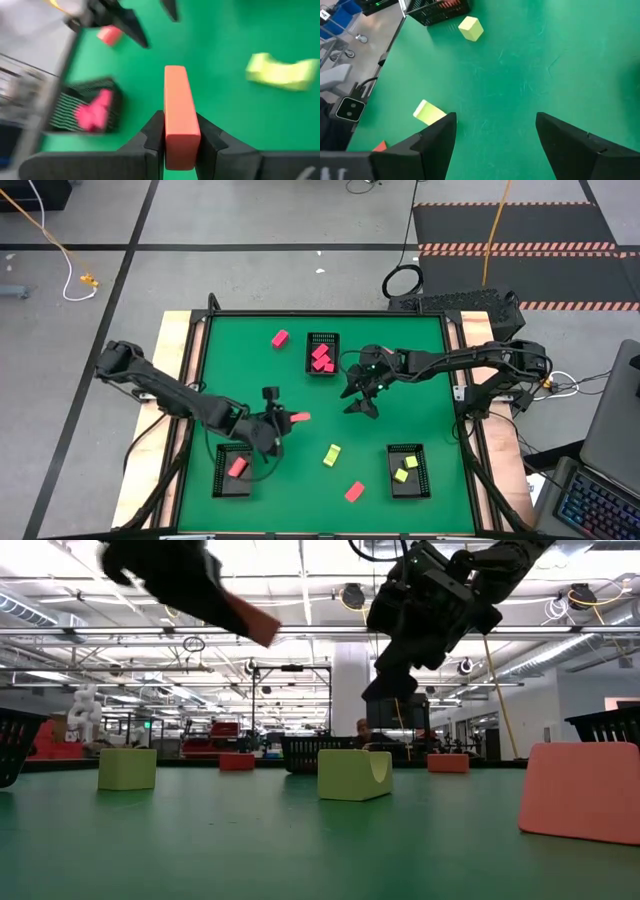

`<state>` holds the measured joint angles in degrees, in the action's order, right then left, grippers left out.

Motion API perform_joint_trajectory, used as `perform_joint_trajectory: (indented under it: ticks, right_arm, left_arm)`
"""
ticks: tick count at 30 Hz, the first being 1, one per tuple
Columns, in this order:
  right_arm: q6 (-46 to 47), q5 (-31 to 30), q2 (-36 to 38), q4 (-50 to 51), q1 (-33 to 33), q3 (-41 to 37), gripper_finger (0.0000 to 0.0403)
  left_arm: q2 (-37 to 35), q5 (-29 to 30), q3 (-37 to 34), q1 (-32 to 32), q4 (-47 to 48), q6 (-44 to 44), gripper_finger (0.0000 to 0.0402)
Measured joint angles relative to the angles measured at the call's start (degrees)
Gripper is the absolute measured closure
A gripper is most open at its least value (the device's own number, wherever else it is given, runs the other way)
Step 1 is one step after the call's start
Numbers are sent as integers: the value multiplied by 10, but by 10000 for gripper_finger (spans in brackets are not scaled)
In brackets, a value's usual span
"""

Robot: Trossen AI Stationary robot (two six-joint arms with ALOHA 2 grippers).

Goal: Sort & place blocks by color
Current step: Put the orange block into the bottom left black bin, then put the green block into the bottom right black bin

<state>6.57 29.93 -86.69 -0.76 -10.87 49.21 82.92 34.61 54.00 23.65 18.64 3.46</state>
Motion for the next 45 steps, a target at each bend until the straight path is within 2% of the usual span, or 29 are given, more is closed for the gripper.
perform_joint_trajectory:
  ticks: [4, 9, 13, 18, 24, 28, 34, 40, 45]
  right_arm:
    - [-2, -1, 0, -14, 0, 0, 138]
    - [-4, -1, 0, -13, 1, 0, 138]
    - [-3, -1, 0, -5, 1, -2, 138]
    - [-2, -1, 0, -17, 1, -35, 138]
    - [-2, 0, 0, -21, 1, -70, 138]
    - [-2, 1, 0, -22, 1, -75, 138]
    - [23, 1, 0, -42, 1, -75, 138]
    - [50, 3, 0, -48, 6, -75, 138]
    - [48, 3, 0, -48, 16, -75, 138]
  left_arm:
    - [-24, -53, 0, 30, 68, 115, 341]
    - [-38, -134, 1, 70, 78, 170, 341]
    - [-48, -181, 0, 97, 134, 262, 341]
    - [-58, -205, 0, 133, 207, 402, 331]
    - [-59, -243, 0, 181, 247, 480, 342]
    - [-59, -245, 0, 204, 283, 552, 341]
    - [-59, -261, 0, 220, 370, 697, 288]
    - [-59, -300, 0, 223, 373, 740, 249]
    - [-59, -304, 0, 221, 373, 756, 240]
